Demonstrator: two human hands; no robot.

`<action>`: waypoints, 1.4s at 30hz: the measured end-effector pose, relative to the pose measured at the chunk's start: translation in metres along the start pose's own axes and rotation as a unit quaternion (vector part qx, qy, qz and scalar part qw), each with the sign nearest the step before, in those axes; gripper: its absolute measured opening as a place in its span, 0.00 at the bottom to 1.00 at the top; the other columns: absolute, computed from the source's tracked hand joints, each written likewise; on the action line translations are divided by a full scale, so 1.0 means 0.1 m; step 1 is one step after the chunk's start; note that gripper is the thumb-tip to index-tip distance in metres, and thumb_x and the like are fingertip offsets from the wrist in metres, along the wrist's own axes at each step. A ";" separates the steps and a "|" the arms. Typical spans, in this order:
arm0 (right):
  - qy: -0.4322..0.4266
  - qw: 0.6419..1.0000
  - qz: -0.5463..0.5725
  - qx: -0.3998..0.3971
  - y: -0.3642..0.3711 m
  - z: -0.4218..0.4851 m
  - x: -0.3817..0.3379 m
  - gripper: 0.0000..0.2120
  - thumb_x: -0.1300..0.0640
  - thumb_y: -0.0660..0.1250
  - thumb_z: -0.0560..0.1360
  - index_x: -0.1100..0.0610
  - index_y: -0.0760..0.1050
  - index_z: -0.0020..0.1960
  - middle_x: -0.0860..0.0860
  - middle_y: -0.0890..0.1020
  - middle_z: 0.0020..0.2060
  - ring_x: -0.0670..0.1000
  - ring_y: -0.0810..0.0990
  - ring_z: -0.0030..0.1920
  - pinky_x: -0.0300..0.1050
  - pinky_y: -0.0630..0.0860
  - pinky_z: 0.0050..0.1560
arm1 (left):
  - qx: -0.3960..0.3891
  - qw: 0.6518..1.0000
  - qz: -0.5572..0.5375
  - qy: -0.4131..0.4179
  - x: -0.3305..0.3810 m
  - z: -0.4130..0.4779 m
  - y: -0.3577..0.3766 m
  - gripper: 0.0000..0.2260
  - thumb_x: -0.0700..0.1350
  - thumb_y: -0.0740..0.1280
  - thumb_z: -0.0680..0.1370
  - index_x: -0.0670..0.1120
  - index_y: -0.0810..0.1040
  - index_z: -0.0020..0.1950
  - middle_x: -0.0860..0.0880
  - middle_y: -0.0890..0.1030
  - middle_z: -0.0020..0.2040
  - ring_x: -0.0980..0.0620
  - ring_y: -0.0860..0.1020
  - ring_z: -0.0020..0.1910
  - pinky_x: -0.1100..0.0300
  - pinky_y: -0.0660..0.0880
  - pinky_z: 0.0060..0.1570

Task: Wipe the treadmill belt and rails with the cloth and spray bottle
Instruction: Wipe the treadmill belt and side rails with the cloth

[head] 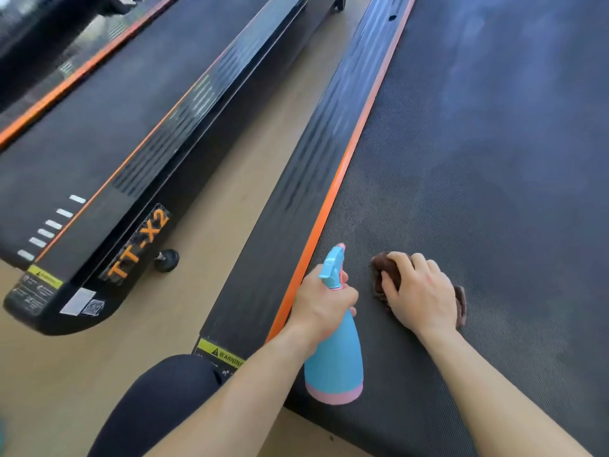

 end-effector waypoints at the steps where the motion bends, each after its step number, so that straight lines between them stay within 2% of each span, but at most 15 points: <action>1: -0.001 1.000 0.001 -0.002 0.00 0.03 0.00 0.14 0.47 0.68 0.77 0.52 0.76 0.59 0.54 0.77 0.44 0.60 0.75 0.42 0.52 0.73 0.38 | -0.013 1.000 -0.008 0.002 0.02 0.01 0.01 0.15 0.42 0.68 0.69 0.56 0.79 0.53 0.52 0.78 0.44 0.53 0.79 0.37 0.52 0.83 0.49; 4: -0.006 1.000 -0.004 -0.005 0.03 0.29 -0.03 0.14 0.47 0.68 0.77 0.52 0.76 0.59 0.55 0.77 0.45 0.61 0.76 0.44 0.53 0.73 0.40 | -0.032 0.999 -0.024 0.007 0.04 0.08 -0.07 0.19 0.43 0.65 0.64 0.61 0.78 0.52 0.53 0.78 0.45 0.54 0.78 0.38 0.46 0.84 0.54; 9: 0.027 0.997 0.003 -0.066 0.33 1.24 -0.26 0.17 0.42 0.60 0.80 0.50 0.71 0.64 0.56 0.76 0.52 0.62 0.75 0.53 0.56 0.74 0.48 | -0.043 0.999 0.001 0.023 0.06 0.22 -0.20 0.20 0.44 0.66 0.64 0.65 0.78 0.51 0.55 0.79 0.48 0.61 0.78 0.37 0.46 0.84 0.53; 12: 0.036 0.997 -0.018 -0.063 0.36 1.34 -0.37 0.16 0.42 0.61 0.80 0.50 0.72 0.62 0.57 0.76 0.52 0.63 0.75 0.52 0.55 0.73 0.47 | -0.038 0.998 0.013 0.039 0.11 0.31 -0.27 0.21 0.44 0.66 0.65 0.65 0.78 0.52 0.55 0.80 0.51 0.62 0.78 0.36 0.47 0.84 0.53; 15: -0.055 0.997 -0.027 -0.041 0.30 0.84 -0.55 0.13 0.43 0.65 0.78 0.50 0.75 0.57 0.54 0.75 0.46 0.61 0.75 0.45 0.53 0.73 0.41 | -0.035 0.998 0.017 0.052 0.23 0.42 -0.37 0.20 0.43 0.67 0.65 0.64 0.78 0.51 0.50 0.82 0.55 0.56 0.81 0.39 0.46 0.84 0.52; 18: -0.149 0.987 -0.024 -0.053 0.32 0.69 -0.59 0.13 0.43 0.63 0.78 0.49 0.76 0.57 0.53 0.75 0.44 0.60 0.76 0.43 0.53 0.74 0.38 | -0.032 0.997 0.017 0.068 0.33 0.53 -0.47 0.19 0.43 0.67 0.64 0.61 0.78 0.51 0.47 0.82 0.54 0.56 0.80 0.37 0.45 0.84 0.53; 20: -0.123 0.990 -0.032 -0.053 0.37 1.00 -0.57 0.14 0.42 0.62 0.78 0.49 0.76 0.58 0.53 0.76 0.46 0.61 0.77 0.45 0.53 0.75 0.40 | -0.029 0.997 0.027 0.071 0.36 0.58 -0.55 0.19 0.42 0.68 0.66 0.60 0.78 0.53 0.50 0.82 0.52 0.56 0.80 0.36 0.51 0.84 0.50; 22: -0.040 0.998 -0.028 -0.048 0.44 1.39 -0.56 0.15 0.41 0.62 0.79 0.49 0.74 0.59 0.55 0.77 0.49 0.62 0.77 0.49 0.54 0.74 0.44 | -0.023 0.997 0.020 0.068 0.38 0.62 -0.62 0.19 0.39 0.70 0.70 0.61 0.78 0.53 0.53 0.82 0.50 0.57 0.79 0.36 0.59 0.82 0.42; 25: 0.050 0.996 -0.012 -0.069 0.54 1.79 -0.57 0.15 0.42 0.60 0.80 0.49 0.71 0.61 0.56 0.76 0.53 0.63 0.76 0.54 0.54 0.70 0.45 | -0.007 0.998 -0.004 0.055 0.39 0.66 -0.71 0.17 0.40 0.69 0.67 0.59 0.79 0.51 0.51 0.81 0.47 0.53 0.81 0.35 0.52 0.80 0.45; 28: 0.036 0.998 -0.018 -0.054 0.47 1.58 -0.67 0.14 0.43 0.62 0.80 0.50 0.72 0.59 0.55 0.76 0.51 0.62 0.76 0.50 0.53 0.70 0.42 | -0.004 0.999 -0.020 0.050 0.41 0.66 -0.74 0.18 0.42 0.67 0.65 0.57 0.80 0.52 0.50 0.81 0.45 0.49 0.81 0.36 0.48 0.82 0.47; 31: -0.072 0.996 -0.013 -0.047 0.38 0.99 -0.80 0.13 0.44 0.66 0.77 0.51 0.76 0.56 0.54 0.75 0.45 0.61 0.76 0.43 0.52 0.73 0.36 | -0.001 0.999 -0.021 0.044 0.40 0.70 -0.77 0.18 0.42 0.67 0.64 0.50 0.81 0.53 0.51 0.80 0.42 0.49 0.81 0.35 0.49 0.81 0.46; 33: -0.115 0.992 -0.015 -0.058 0.39 0.95 -0.76 0.14 0.43 0.66 0.76 0.51 0.76 0.56 0.53 0.76 0.44 0.60 0.77 0.42 0.51 0.74 0.35 | -0.001 0.999 -0.019 0.046 0.41 0.71 -0.78 0.16 0.40 0.68 0.66 0.49 0.80 0.54 0.50 0.81 0.44 0.51 0.82 0.35 0.52 0.81 0.45; 36: -0.059 0.996 -0.023 -0.057 0.44 1.37 -0.68 0.15 0.41 0.63 0.78 0.49 0.74 0.59 0.54 0.77 0.48 0.61 0.78 0.48 0.53 0.76 0.41 | -0.007 0.999 -0.002 0.052 0.42 0.72 -0.77 0.18 0.39 0.69 0.69 0.55 0.80 0.57 0.52 0.82 0.47 0.55 0.82 0.35 0.55 0.81 0.46; 39: 0.028 0.997 -0.022 -0.068 0.55 1.78 -0.64 0.16 0.41 0.61 0.79 0.50 0.71 0.60 0.56 0.76 0.52 0.63 0.76 0.53 0.56 0.74 0.45 | -0.019 0.998 -0.003 0.062 0.43 0.70 -0.75 0.18 0.40 0.69 0.69 0.61 0.79 0.52 0.55 0.80 0.46 0.55 0.81 0.38 0.55 0.83 0.48; 42: 0.053 0.997 -0.015 -0.059 0.51 1.64 -0.70 0.14 0.43 0.62 0.79 0.50 0.71 0.58 0.56 0.76 0.50 0.63 0.76 0.50 0.55 0.72 0.43 | -0.020 0.998 -0.010 0.063 0.44 0.68 -0.71 0.17 0.40 0.69 0.69 0.58 0.79 0.52 0.56 0.80 0.46 0.55 0.80 0.38 0.56 0.85 0.48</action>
Point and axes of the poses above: each hand's wrist, its own z-axis towards the middle knuckle, its own y-axis out of the palm, x = y × z, the point moved 6 cm from there along z, towards the middle knuckle
